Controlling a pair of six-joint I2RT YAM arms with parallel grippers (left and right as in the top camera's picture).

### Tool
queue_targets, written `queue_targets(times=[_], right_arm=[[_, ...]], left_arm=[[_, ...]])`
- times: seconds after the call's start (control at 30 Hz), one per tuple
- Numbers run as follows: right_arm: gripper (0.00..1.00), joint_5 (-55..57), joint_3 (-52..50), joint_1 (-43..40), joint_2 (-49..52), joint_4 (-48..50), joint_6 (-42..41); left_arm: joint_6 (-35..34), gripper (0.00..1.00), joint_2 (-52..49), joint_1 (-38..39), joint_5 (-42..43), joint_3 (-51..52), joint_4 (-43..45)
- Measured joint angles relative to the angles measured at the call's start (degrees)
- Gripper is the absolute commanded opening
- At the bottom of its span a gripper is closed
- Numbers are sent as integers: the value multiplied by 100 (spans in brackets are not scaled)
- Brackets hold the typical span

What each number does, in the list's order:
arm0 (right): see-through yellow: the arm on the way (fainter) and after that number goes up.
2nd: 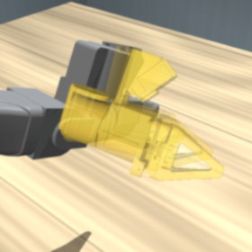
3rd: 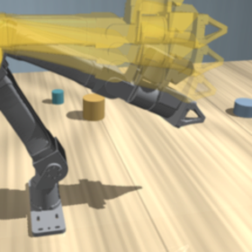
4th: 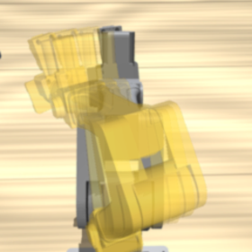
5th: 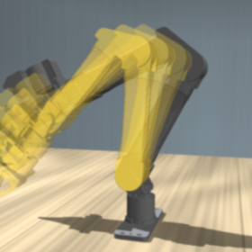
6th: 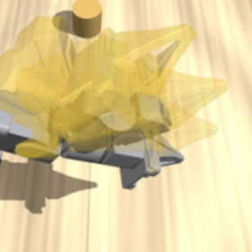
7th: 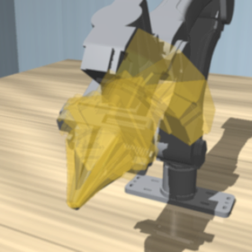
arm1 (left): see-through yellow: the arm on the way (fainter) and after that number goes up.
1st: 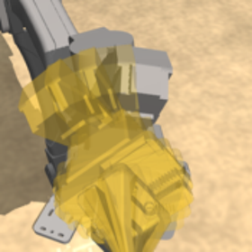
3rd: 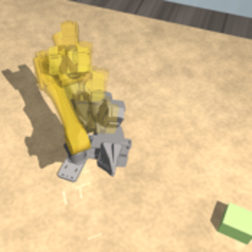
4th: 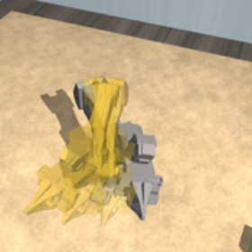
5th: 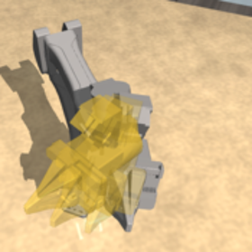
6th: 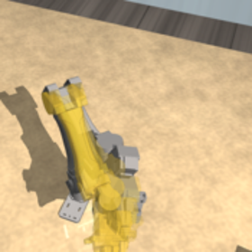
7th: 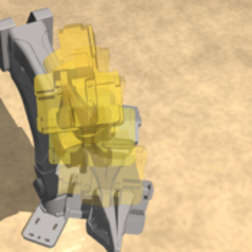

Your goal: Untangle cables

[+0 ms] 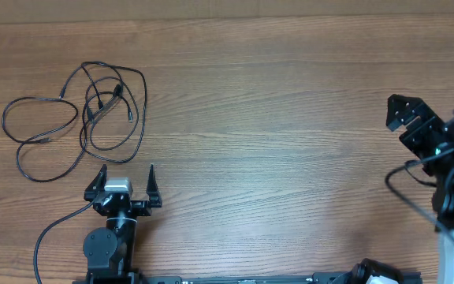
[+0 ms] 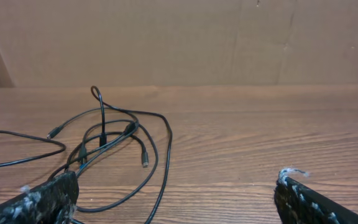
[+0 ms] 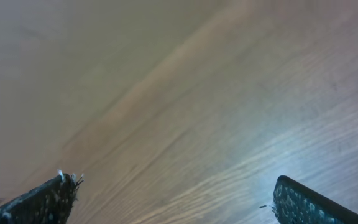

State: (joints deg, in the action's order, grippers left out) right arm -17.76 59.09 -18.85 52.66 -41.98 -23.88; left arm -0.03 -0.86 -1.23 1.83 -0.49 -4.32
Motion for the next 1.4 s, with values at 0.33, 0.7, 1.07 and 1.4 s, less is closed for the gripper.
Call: queue_targets(times=[0.33, 0.7, 1.07, 1.4], right_arm=[[100, -90, -356, 485, -706, 737, 632], [100, 570, -2129, 1624, -2367, 2627, 756], [100, 1064, -3930, 2035, -3945, 4999, 846], [100, 1143, -4861, 2382, -5174, 5849, 1971]], left_arm=[[0, 100, 0, 0, 2, 0, 0], [0, 100, 0, 0, 0, 0, 0], [0, 100, 0, 0, 0, 0, -2], [2, 100, 0, 0, 0, 0, 0]])
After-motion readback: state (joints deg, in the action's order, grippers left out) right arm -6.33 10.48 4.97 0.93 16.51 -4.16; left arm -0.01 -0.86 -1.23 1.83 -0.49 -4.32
